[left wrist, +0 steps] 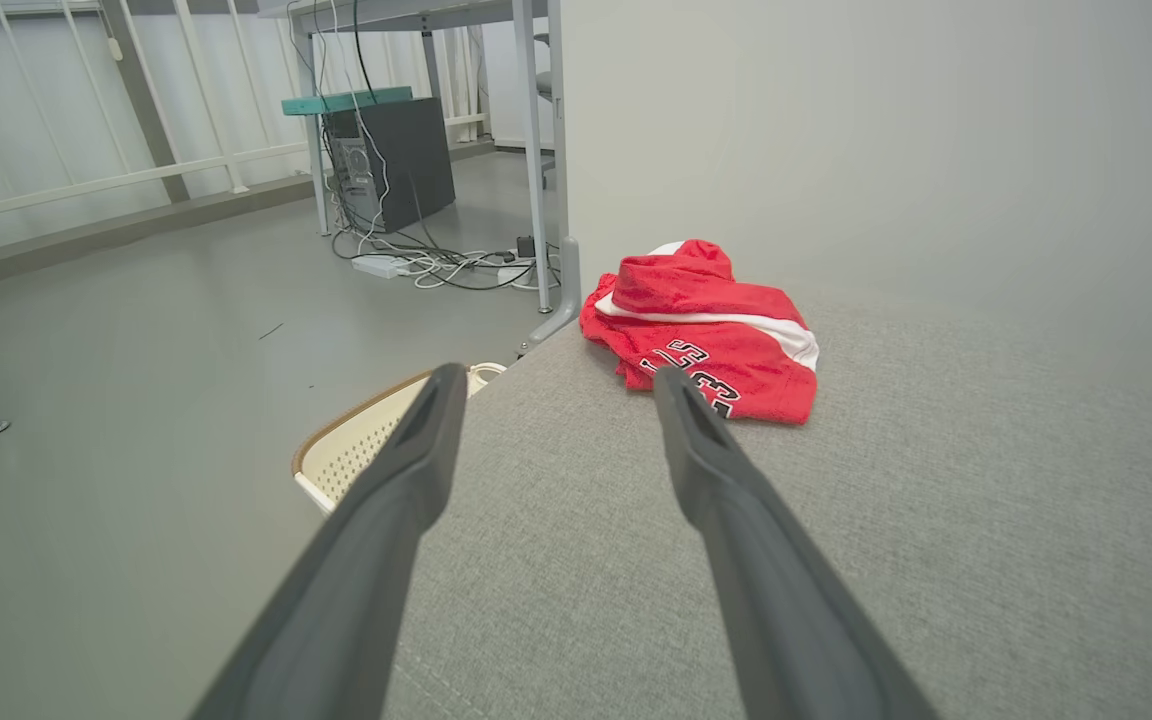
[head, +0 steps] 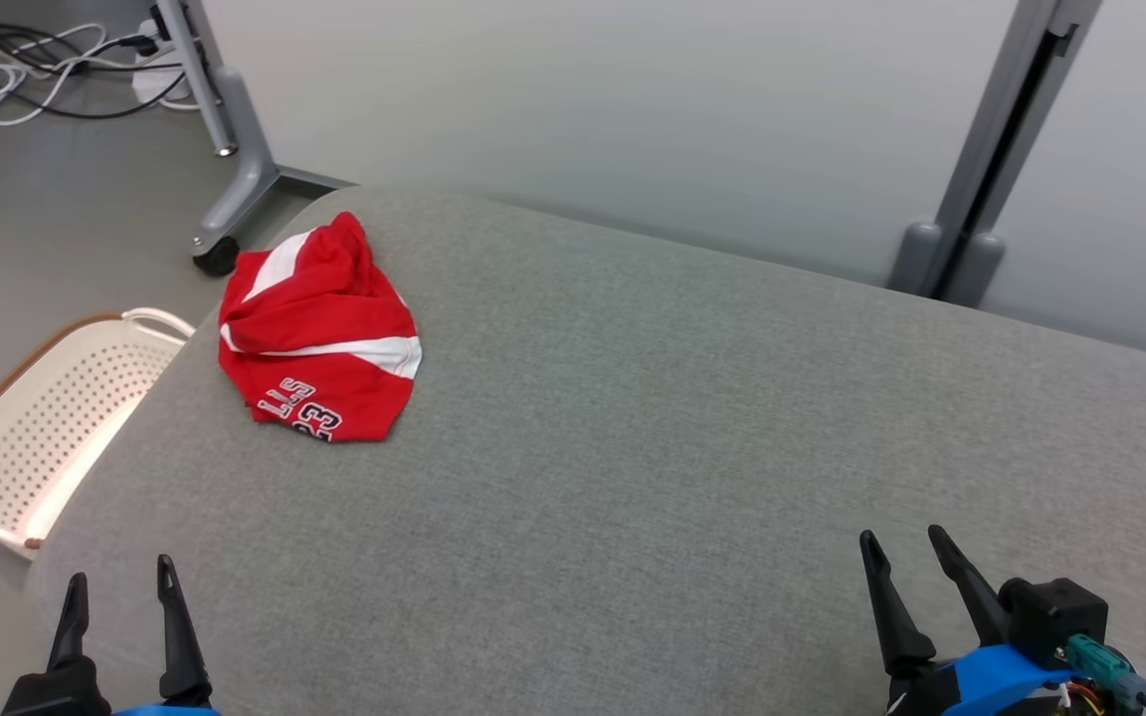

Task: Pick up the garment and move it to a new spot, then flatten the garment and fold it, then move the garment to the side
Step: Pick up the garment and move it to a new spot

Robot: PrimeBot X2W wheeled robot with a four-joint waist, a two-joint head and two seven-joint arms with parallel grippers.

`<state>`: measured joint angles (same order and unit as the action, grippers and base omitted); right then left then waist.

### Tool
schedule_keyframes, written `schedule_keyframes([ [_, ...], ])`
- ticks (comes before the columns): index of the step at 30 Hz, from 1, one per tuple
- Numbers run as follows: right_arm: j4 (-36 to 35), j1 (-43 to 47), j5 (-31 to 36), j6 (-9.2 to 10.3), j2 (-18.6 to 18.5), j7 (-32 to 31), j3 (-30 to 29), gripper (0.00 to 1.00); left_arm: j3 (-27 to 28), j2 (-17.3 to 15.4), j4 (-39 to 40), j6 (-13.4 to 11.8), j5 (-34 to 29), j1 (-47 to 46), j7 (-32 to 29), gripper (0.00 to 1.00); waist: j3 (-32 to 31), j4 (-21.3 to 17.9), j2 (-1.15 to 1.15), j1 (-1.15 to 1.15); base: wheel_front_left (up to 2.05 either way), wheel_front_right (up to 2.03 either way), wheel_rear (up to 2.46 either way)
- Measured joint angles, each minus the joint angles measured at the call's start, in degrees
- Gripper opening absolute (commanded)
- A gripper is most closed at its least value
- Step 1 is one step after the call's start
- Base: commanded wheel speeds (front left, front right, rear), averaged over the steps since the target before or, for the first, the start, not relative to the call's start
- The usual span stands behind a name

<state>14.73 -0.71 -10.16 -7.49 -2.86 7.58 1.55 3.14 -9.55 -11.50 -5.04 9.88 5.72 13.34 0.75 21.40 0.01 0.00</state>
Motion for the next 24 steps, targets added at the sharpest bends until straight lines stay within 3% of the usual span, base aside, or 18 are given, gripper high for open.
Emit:
schedule_keyframes([
  [7,-0.2,-0.1,0.2,0.0,0.0,0.0,0.2,1.0,0.8,-0.6,0.6,-0.6,0.7,0.6,-0.1,1.0,0.9,2.2,0.0,0.0,0.0,0.0,0.0],
  [15,-0.7,-0.3,0.6,0.0,0.0,-0.3,0.4,1.0,1.1,-0.6,0.0,-0.9,2.0,0.2,0.0,1.0,1.9,2.0,-0.01,0.0,0.0,0.0,0.0],
  [24,-4.7,-2.8,4.6,0.0,0.0,-2.1,-0.7,1.0,1.9,-3.9,-3.6,0.5,3.3,-13.1,-0.5,1.0,7.0,-1.5,-0.01,0.0,0.0,0.0,0.0],
])
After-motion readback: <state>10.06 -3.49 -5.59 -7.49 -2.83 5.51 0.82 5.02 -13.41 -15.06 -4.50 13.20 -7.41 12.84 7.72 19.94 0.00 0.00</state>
